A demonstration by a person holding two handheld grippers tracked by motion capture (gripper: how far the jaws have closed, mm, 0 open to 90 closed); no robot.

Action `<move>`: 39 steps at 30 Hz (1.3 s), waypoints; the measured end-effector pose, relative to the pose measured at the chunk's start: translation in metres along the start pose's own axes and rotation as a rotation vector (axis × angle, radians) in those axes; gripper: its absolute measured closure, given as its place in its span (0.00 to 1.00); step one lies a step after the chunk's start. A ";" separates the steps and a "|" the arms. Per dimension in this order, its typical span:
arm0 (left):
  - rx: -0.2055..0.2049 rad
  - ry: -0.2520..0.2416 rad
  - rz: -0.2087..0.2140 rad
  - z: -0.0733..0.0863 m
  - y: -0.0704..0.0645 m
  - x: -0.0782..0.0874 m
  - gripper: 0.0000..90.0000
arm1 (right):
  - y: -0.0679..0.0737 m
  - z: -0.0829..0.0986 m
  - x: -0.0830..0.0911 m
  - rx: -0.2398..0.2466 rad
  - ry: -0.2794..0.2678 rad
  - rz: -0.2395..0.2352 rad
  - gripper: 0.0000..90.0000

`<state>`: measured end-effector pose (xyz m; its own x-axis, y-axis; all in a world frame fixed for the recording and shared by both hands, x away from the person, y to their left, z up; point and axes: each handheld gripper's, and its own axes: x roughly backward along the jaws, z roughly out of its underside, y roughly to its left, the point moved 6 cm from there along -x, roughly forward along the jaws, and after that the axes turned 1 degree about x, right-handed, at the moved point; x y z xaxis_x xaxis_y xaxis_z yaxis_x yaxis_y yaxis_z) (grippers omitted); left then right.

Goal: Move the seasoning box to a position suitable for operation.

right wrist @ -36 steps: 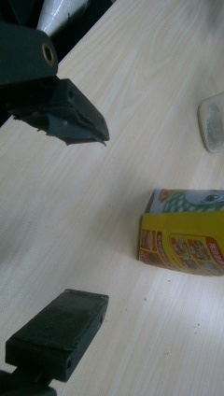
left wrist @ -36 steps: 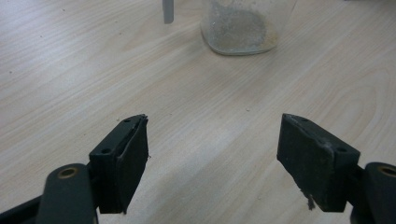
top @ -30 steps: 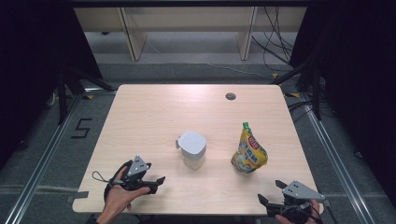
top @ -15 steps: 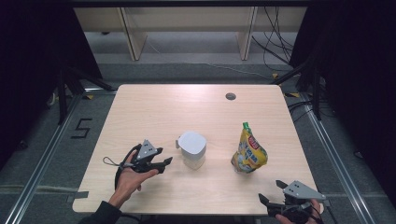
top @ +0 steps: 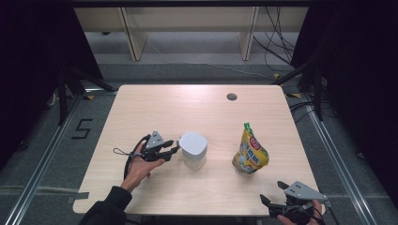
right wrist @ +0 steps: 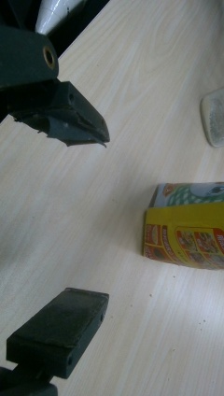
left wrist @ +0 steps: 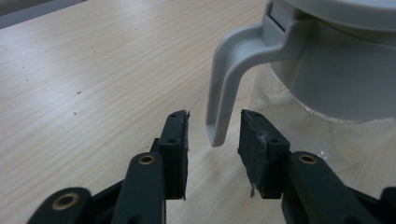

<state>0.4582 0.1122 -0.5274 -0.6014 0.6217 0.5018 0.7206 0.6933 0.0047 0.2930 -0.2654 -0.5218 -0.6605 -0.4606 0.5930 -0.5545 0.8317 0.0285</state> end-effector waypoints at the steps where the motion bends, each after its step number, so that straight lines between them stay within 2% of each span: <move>1: -0.008 0.005 0.010 -0.001 0.001 -0.001 0.73 | -0.001 0.000 0.000 0.006 -0.001 0.005 0.22; 2: 0.007 -0.010 0.020 -0.003 0.000 -0.003 0.74 | 0.000 0.000 0.000 0.005 -0.002 0.005 0.22; 3: -0.011 -0.009 0.025 -0.004 0.000 -0.004 0.75 | 0.000 0.000 0.000 -0.003 0.000 -0.002 0.22; 5: -0.006 -0.017 0.027 -0.006 -0.001 -0.007 0.77 | 0.001 0.000 0.000 -0.004 0.001 -0.007 0.22; 6: -0.017 -0.019 0.036 -0.007 -0.001 -0.008 0.77 | 0.001 0.000 0.000 -0.004 0.001 -0.007 0.22; 7: -0.019 -0.016 0.038 -0.008 -0.001 -0.009 0.78 | 0.004 0.001 0.001 -0.034 0.012 -0.001 0.22; 8: -0.015 -0.012 0.026 -0.008 0.000 -0.010 0.79 | 0.003 0.001 0.000 -0.029 0.012 -0.004 0.22; 10: -0.033 -0.010 0.030 -0.010 0.001 -0.012 0.79 | 0.002 0.001 0.000 -0.018 0.009 0.001 0.22; 12: -0.035 -0.006 0.030 -0.011 0.000 -0.015 0.79 | 0.004 0.001 0.001 -0.033 0.010 -0.006 0.22; 13: -0.053 -0.004 0.036 -0.012 0.001 -0.015 0.80 | 0.001 0.000 0.000 -0.005 -0.002 -0.008 0.22; 14: -0.034 -0.002 0.035 -0.012 0.000 -0.016 0.80 | 0.001 0.000 0.000 -0.004 -0.002 -0.008 0.22; 15: -0.042 -0.009 0.031 -0.014 0.000 -0.017 0.81 | 0.004 0.001 0.001 -0.048 0.014 -0.006 0.22; 17: -0.037 -0.010 0.041 -0.015 -0.001 -0.018 0.84 | 0.004 0.001 0.000 -0.035 0.012 -0.007 0.22; 18: -0.049 -0.008 0.041 -0.015 -0.001 -0.019 0.85 | 0.004 0.001 0.000 -0.034 0.012 -0.008 0.22; 19: -0.040 -0.010 0.042 -0.014 -0.001 -0.019 0.85 | 0.004 0.001 0.000 -0.034 0.013 -0.009 0.22; 20: -0.076 -0.008 0.038 -0.015 0.000 -0.018 0.85 | 0.004 0.001 0.000 -0.032 0.013 -0.009 0.22; 22: -0.065 -0.004 0.021 -0.015 -0.002 -0.017 0.86 | 0.004 0.001 0.000 -0.032 0.013 -0.010 0.22; 25: -0.075 0.002 0.011 -0.014 -0.003 -0.014 0.86 | 0.004 0.001 0.000 -0.033 0.012 -0.011 0.22; 27: -0.062 0.011 0.011 -0.011 -0.003 -0.010 0.85 | 0.004 0.001 0.000 -0.032 0.012 -0.011 0.22; 28: -0.076 0.027 0.009 -0.010 -0.002 -0.006 0.84 | 0.004 0.001 0.000 -0.032 0.013 -0.010 0.22; 31: -0.045 0.019 0.017 -0.005 -0.005 0.003 0.83 | 0.004 0.001 0.000 -0.032 0.012 -0.013 0.22; 32: -0.059 0.034 0.006 -0.004 -0.004 0.005 0.82 | 0.000 0.000 -0.001 0.019 -0.005 -0.002 0.22; 33: -0.027 0.030 0.001 -0.002 -0.008 0.008 0.82 | 0.000 -0.001 0.000 0.017 -0.004 -0.003 0.22; 34: -0.031 0.030 0.011 -0.001 -0.009 0.010 0.81 | 0.000 -0.001 0.000 0.020 -0.004 -0.002 0.22; 35: -0.023 0.033 -0.002 0.000 -0.010 0.012 0.81 | 0.000 -0.001 0.000 0.023 -0.005 0.003 0.22; 36: -0.010 0.034 0.005 0.001 -0.011 0.013 0.81 | 0.003 0.000 0.000 -0.012 0.001 -0.009 0.22; 38: -0.026 0.029 0.006 0.002 -0.011 0.016 0.80 | 0.003 0.000 0.000 -0.011 0.001 -0.009 0.22; 39: 0.005 0.031 0.003 0.003 -0.012 0.016 0.80 | 0.003 0.000 0.000 -0.011 0.001 -0.009 0.22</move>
<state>0.4387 0.1149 -0.5219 -0.5880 0.6126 0.5282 0.7207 0.6932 -0.0017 0.2913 -0.2624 -0.5218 -0.6554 -0.4675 0.5932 -0.5547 0.8310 0.0420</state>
